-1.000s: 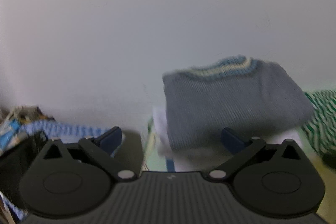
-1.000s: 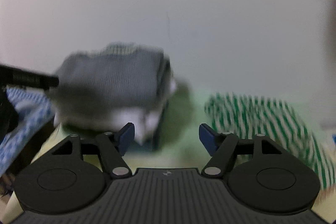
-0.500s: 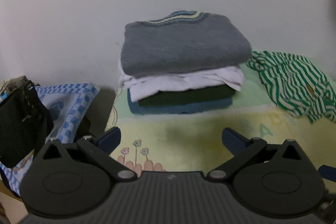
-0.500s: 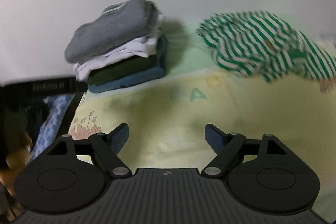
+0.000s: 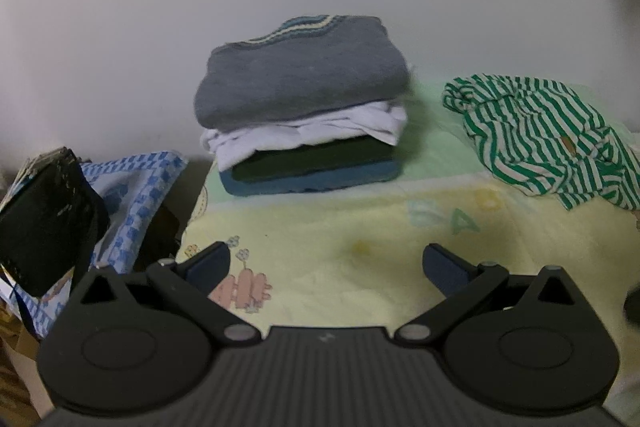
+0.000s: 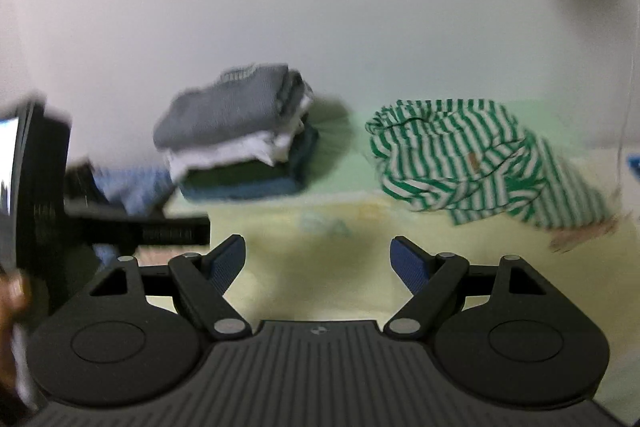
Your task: Fold clothes
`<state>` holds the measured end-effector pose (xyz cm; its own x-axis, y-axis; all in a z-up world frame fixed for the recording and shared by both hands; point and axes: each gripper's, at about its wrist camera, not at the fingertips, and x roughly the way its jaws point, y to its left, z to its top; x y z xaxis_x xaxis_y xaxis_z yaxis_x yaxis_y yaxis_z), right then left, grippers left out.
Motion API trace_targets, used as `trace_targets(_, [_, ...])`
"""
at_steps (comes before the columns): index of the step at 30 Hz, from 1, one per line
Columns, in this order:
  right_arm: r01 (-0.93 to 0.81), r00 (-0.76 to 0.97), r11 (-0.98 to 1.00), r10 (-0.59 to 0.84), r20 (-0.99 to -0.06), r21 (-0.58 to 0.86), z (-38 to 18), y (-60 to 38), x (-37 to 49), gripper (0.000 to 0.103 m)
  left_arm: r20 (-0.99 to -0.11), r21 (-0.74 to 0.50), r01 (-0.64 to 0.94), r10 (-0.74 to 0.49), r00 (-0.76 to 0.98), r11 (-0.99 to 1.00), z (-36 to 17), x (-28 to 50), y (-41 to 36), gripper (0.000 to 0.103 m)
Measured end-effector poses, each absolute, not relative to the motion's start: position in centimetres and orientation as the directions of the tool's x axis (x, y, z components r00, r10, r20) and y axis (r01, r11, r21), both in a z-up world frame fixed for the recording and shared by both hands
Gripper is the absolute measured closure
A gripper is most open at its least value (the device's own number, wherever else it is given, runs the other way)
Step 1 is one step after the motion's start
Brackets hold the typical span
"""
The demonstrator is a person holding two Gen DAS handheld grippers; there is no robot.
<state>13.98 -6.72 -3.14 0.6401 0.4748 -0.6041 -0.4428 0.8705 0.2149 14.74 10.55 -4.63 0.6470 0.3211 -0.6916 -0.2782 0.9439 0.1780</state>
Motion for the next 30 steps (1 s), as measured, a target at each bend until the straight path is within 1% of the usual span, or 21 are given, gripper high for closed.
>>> trace_targets(3, [-0.484,0.590,0.857,0.467,-0.659,0.174,-3.9,-7.2,13.8,0.021,-0.694,0.182,-0.280,0.325,0.642,0.943,-4.9,14.9,8.7,0.000])
trace_targets(5, [-0.505,0.528,0.847,0.455,-0.717,0.166,-4.6,-7.8,14.0,0.021,-0.701,0.180,-0.275,0.319,0.638,0.944,-5.2,15.0,7.5,0.000])
trace_targets(7, [-0.516,0.459,0.840,0.437,-0.774,0.168,-5.4,-8.6,14.2,0.021,-0.707,0.181,-0.267,0.314,0.633,0.947,-5.5,15.2,6.3,0.000])
trace_targets(10, [-0.513,0.385,0.835,0.430,-0.816,0.198,-6.4,-11.0,13.9,0.021,-0.714,0.187,-0.256,0.310,0.628,0.949,-6.0,15.4,4.6,0.000])
trace_targets(13, [-0.466,0.343,0.842,0.456,-0.821,0.273,-7.3,-14.8,13.4,0.021,-0.724,0.180,-0.251,0.301,0.620,0.951,-6.5,15.4,3.3,0.000])
trace_targets(15, [-0.418,0.335,0.845,0.484,-0.808,0.333,-7.6,-18.1,12.9,0.021,-0.735,0.168,-0.248,0.289,0.614,0.954,-6.9,15.4,2.6,0.001])
trace_targets(18, [-0.350,0.319,0.867,0.466,-0.825,0.355,-7.8,-22.7,11.8,0.021,-0.745,0.158,-0.233,0.271,0.610,0.960,-7.4,15.4,1.3,0.001])
trace_targets(20, [-0.334,0.311,0.883,0.433,-0.846,0.329,-7.8,-24.8,10.9,0.021,-0.750,0.153,-0.221,0.259,0.608,0.963,-7.8,15.4,0.4,0.001])
trace_targets(22, [-0.327,0.321,0.905,0.378,-0.868,0.273,-7.6,-26.3,9.9,0.021,-0.757,0.147,-0.213,0.248,0.604,0.966,-8.1,15.3,-0.4,0.001])
trace_targets(24, [-0.322,0.367,0.930,0.296,-0.882,0.178,-7.4,-26.6,9.1,0.021,-0.769,0.137,-0.217,0.242,0.592,0.967,-8.5,15.1,-1.1,0.001])
trace_targets(26, [-0.325,0.419,0.938,0.254,-0.872,0.117,-7.5,-25.7,8.8,0.021,-0.781,0.130,-0.225,0.239,0.576,0.966,-8.8,14.6,-1.6,0.001])
trace_targets(30, [-0.349,0.445,0.921,0.323,-0.836,0.170,-7.9,-21.7,9.7,0.021,-0.786,0.154,-0.256,0.275,0.554,0.954,-8.7,13.1,-1.9,0.000])
